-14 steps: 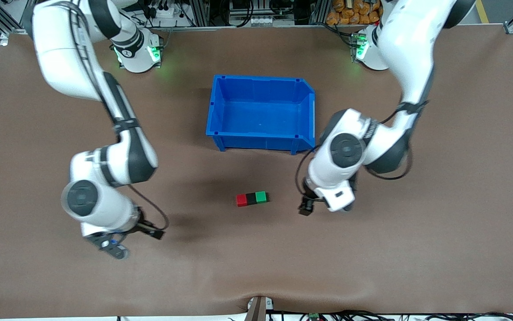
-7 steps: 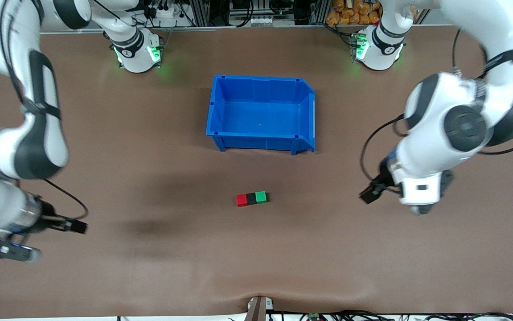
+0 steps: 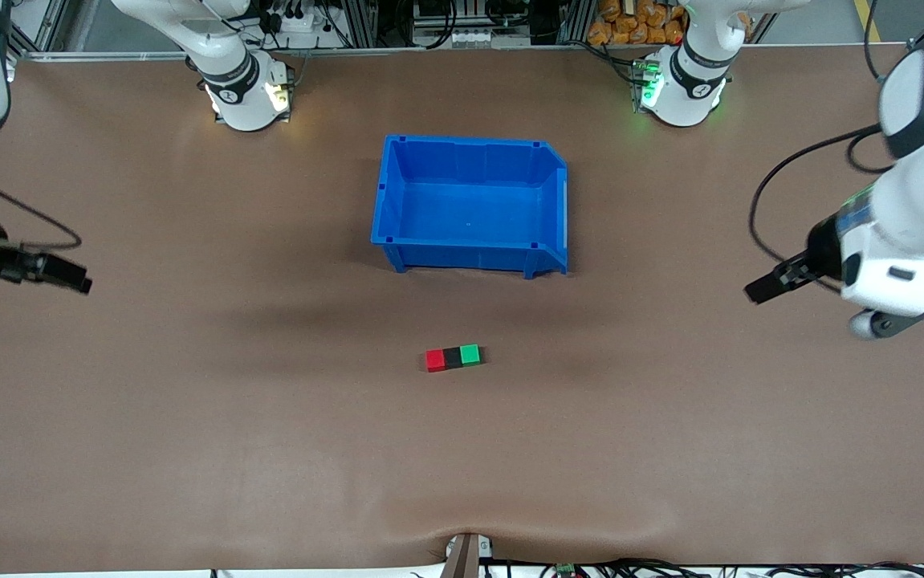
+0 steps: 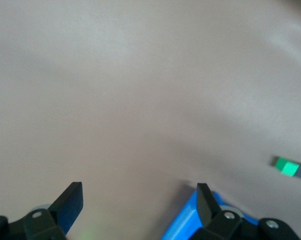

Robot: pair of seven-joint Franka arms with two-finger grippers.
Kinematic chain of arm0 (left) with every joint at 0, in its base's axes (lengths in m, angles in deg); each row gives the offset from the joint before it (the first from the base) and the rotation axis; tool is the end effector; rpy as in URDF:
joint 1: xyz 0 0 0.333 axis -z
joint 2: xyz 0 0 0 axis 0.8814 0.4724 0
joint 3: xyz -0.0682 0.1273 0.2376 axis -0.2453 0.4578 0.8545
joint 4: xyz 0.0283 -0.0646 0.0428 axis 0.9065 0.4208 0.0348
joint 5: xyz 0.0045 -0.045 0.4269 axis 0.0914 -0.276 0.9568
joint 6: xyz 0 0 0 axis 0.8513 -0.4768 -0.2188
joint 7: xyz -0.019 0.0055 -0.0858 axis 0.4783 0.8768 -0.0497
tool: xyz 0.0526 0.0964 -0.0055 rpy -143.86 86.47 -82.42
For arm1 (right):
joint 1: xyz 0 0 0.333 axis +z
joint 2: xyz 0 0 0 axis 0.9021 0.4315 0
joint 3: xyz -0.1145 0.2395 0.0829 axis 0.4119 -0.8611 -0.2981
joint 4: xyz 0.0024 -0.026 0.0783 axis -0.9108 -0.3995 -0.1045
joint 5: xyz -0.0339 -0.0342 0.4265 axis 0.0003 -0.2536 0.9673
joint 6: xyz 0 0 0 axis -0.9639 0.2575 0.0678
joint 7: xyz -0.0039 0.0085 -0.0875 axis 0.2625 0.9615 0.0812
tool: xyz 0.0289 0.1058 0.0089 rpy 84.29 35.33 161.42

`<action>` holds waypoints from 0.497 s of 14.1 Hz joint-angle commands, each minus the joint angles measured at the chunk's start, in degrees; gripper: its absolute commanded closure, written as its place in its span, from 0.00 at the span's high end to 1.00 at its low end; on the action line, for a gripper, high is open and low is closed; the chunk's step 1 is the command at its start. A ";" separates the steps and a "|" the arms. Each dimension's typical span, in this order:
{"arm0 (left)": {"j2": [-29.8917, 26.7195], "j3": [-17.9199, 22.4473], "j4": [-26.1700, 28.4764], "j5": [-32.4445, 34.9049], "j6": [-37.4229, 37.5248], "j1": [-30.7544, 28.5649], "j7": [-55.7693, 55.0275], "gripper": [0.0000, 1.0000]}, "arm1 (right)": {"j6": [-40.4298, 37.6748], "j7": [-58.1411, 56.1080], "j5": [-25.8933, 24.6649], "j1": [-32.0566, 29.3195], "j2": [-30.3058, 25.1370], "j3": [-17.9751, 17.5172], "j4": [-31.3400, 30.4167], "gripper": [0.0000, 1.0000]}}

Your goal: Attach green and red cubes to black cube

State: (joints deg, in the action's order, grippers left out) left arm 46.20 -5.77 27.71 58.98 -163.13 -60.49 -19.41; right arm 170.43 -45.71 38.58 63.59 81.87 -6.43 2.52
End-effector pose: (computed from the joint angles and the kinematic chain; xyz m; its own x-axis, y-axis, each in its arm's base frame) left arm 0.6460 -0.1052 0.5455 0.9160 0.3996 -0.0365 0.3981 -0.9164 -0.0418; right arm 0.6332 -0.0102 0.5427 0.9941 -0.0980 -0.0459 -0.0969 -0.9950 0.0255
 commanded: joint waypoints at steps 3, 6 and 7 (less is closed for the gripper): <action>-13.03 -0.32 12.47 -0.37 -1.04 -3.25 14.10 1.00 | 2.96 -11.08 0.02 -1.69 -10.63 -1.09 -12.62 1.00; -21.58 -0.32 23.30 -0.46 -5.44 -3.43 14.55 1.00 | -3.35 -10.99 0.01 -2.22 -7.21 -1.00 -2.43 1.00; -21.59 -0.67 22.45 -0.46 -5.01 -3.43 14.64 1.00 | -3.36 -10.99 -0.33 -2.22 -6.41 -0.91 -0.49 1.00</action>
State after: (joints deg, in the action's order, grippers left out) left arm 29.75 -6.01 44.26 58.91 -165.68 -63.46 -6.06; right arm 169.35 -55.56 38.48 63.09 72.96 -6.39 -4.00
